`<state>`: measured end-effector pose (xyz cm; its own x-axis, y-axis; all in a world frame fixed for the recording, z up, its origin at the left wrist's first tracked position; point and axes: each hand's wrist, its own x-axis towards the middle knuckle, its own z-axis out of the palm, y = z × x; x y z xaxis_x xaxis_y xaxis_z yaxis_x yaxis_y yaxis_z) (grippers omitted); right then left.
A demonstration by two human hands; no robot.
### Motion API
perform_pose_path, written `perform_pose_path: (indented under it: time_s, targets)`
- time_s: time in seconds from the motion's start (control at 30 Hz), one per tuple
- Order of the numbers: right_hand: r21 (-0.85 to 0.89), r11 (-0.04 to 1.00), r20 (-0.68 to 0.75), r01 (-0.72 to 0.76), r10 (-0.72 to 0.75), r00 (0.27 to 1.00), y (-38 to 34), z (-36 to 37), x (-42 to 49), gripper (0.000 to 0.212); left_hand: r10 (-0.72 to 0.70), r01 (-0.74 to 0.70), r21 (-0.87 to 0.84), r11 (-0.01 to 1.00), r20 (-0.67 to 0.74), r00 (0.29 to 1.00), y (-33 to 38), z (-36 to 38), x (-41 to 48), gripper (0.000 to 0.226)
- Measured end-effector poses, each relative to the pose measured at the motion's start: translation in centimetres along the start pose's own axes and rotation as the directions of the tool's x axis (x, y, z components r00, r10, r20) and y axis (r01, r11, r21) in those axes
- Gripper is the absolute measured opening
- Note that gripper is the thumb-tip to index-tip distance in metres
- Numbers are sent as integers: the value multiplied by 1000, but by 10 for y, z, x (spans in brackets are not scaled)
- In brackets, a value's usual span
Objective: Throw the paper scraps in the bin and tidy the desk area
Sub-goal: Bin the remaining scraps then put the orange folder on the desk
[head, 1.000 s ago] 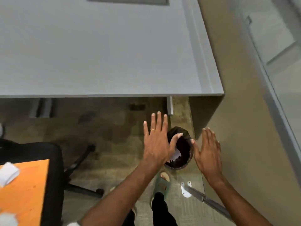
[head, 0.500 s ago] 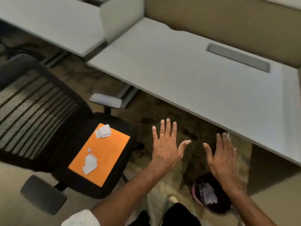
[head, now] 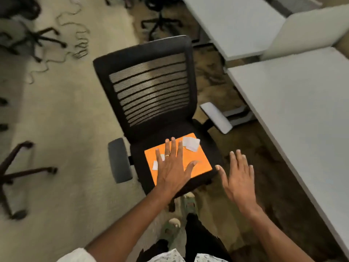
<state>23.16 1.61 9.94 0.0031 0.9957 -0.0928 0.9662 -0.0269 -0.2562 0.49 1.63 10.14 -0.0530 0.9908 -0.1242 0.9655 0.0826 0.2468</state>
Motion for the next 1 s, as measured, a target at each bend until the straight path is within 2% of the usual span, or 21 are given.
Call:
perform_pose_path:
  time_s: [0.1, 0.23, 0.43, 0.53, 0.67, 0.77, 0.9, 1.0]
  targets:
    - [-16, 987, 76, 157, -156, 985, -21, 11, 41, 78, -180, 179, -37, 983, -18, 983, -27, 2, 11, 92]
    - [-35, 940, 149, 339, -331, 932, -36, 31, 83, 79, -338, 337, -21, 941, -42, 940, -50, 15, 19, 93]
    - [-104, 862, 353, 496, -434, 829, -36, 77, 136, 74, -494, 499, -79, 863, 75, 866, -68, 61, 13, 87]
    - [-105, 834, 436, 542, -451, 779, -33, 115, 164, 73, -521, 546, -130, 828, 184, 834, -79, 99, 16, 84]
    - [-124, 811, 523, 572, -436, 732, -28, 173, 206, 75, -473, 533, -134, 835, 320, 821, -91, 158, 33, 84]
    - [-120, 842, 536, 525, -390, 749, -25, 218, 235, 82, -440, 525, -151, 838, 384, 812, -106, 204, 55, 89]
    - [-123, 853, 534, 507, -374, 758, -23, 272, 264, 97, -414, 492, -201, 847, 331, 848, -124, 261, 82, 105]
    - [-139, 836, 525, 530, -392, 756, -18, 311, 264, 106, -434, 472, -130, 872, 244, 867, -135, 302, 96, 114]
